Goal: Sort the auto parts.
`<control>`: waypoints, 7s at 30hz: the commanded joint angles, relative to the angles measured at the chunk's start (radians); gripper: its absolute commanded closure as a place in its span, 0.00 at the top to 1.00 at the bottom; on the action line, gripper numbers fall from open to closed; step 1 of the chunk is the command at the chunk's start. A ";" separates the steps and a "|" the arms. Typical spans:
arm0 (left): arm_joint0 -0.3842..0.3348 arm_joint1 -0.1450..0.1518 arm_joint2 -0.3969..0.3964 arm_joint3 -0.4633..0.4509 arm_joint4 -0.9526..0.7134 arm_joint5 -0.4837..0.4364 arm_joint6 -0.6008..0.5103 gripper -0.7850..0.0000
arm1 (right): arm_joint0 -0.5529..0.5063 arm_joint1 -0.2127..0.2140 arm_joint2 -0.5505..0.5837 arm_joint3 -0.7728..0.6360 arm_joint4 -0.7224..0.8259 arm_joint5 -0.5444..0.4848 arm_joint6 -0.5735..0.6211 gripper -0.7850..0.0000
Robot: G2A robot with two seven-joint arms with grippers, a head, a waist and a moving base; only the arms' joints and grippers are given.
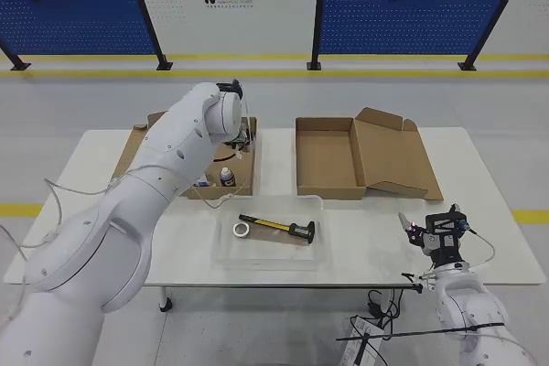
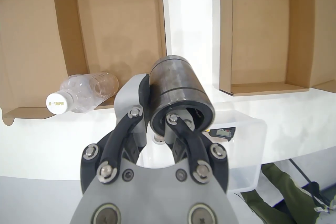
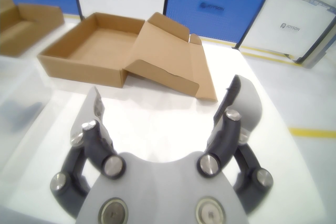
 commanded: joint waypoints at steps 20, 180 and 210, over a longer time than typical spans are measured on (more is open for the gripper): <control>-0.011 -0.103 -0.024 0.261 -0.060 0.082 0.057 0.00 | 0.000 0.000 0.000 0.000 0.000 0.000 0.000 1.00; 0.003 -0.243 -0.098 0.500 0.149 -0.112 0.027 1.00 | 0.000 0.000 0.000 0.000 0.000 0.000 0.000 1.00; -0.109 -0.182 -0.181 0.341 0.144 -0.305 0.079 1.00 | 0.000 0.000 0.000 0.000 0.000 0.000 0.000 1.00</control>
